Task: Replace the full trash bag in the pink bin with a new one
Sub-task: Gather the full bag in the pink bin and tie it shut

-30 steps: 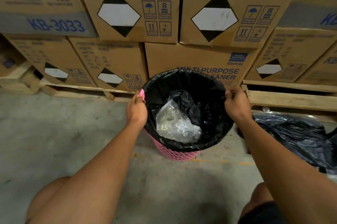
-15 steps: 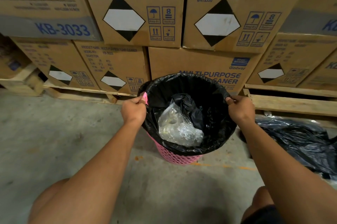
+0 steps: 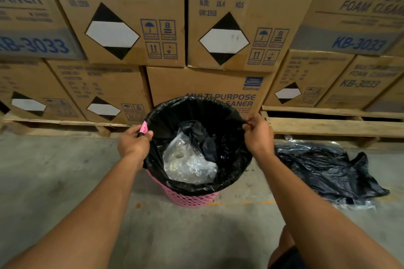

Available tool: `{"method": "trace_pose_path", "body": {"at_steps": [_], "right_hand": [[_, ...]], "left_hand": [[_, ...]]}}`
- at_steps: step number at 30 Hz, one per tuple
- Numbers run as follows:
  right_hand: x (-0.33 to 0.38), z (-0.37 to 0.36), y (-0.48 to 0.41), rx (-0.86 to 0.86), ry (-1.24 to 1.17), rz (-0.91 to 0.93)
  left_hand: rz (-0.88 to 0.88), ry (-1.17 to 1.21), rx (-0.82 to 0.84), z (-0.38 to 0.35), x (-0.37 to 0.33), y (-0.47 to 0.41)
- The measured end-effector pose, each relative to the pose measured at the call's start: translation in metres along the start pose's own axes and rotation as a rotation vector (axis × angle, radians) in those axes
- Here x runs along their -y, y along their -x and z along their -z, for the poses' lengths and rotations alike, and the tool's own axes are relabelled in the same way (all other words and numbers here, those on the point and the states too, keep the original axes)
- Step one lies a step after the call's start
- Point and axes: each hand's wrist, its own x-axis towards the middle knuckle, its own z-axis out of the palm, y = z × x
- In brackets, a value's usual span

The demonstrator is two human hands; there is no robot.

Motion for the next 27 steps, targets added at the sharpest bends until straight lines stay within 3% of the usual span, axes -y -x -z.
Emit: {"method": "trace_pose_path", "body": {"at_steps": [4,9,14,17,20,23,27], "right_hand": [[0.000,0.006,-0.004,0.000,0.032,0.038],[-0.001,0.006,-0.012,0.109,-0.022,-0.015],[-0.006,-0.001,-0.012,0.204,0.030,-0.053],[-0.006,-0.005,-0.015,0.265,-0.033,-0.133],[-0.006,-0.006,-0.015,0.291,-0.060,-0.142],[-0.004,-0.003,-0.016,0.175,-0.055,-0.098],[-0.005,0.001,-0.016,0.093,-0.060,-0.091]], "left_hand": [[0.011,-0.003,-0.075,-0.004,0.000,-0.001],[0.350,0.145,0.097,-0.005,-0.013,-0.002],[0.406,0.204,0.146,0.001,-0.010,-0.015],[0.335,0.172,0.092,0.002,-0.011,-0.021],[0.128,0.028,-0.068,0.000,-0.018,-0.019],[-0.033,-0.089,-0.170,-0.002,-0.023,-0.012],[-0.154,-0.169,-0.177,0.001,-0.026,-0.005]]}}
